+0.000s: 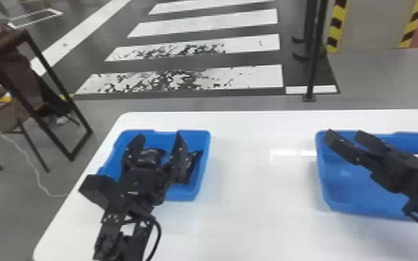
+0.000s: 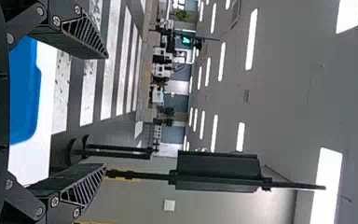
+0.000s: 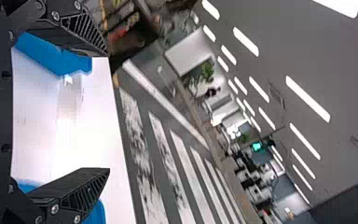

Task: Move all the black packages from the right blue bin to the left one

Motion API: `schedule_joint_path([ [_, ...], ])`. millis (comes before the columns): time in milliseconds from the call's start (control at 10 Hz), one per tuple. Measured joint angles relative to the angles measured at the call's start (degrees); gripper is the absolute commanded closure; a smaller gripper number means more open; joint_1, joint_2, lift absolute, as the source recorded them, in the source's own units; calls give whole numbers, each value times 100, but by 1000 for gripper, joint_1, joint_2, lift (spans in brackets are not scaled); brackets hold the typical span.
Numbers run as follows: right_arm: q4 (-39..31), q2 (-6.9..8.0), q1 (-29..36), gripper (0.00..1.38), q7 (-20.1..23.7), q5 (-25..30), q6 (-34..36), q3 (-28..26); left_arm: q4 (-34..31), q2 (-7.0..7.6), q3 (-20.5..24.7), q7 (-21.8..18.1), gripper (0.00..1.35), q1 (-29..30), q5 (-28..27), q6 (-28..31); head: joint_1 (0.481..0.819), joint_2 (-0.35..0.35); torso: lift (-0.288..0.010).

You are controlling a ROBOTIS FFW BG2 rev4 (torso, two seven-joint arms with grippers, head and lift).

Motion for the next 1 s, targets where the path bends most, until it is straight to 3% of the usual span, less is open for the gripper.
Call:
schedule_joint_path([
  [200,-546,110,220,167,-559,1533,688,-671,-785,-8,-295,-86,223,645,392,57,695,36,-140],
  [400,-628,137,110,165,-1136,2246,1493,-858,-1051,12,-435,-200,223,825,533,239,695,-62,-140],
  [700,144,216,-498,160,-1501,2765,2214,-851,-1071,36,-484,-249,223,832,570,273,695,-116,-140],
  [1000,934,206,-1080,153,-1561,2819,2568,-694,-1072,38,-467,-280,223,853,592,366,695,-122,-140],
])
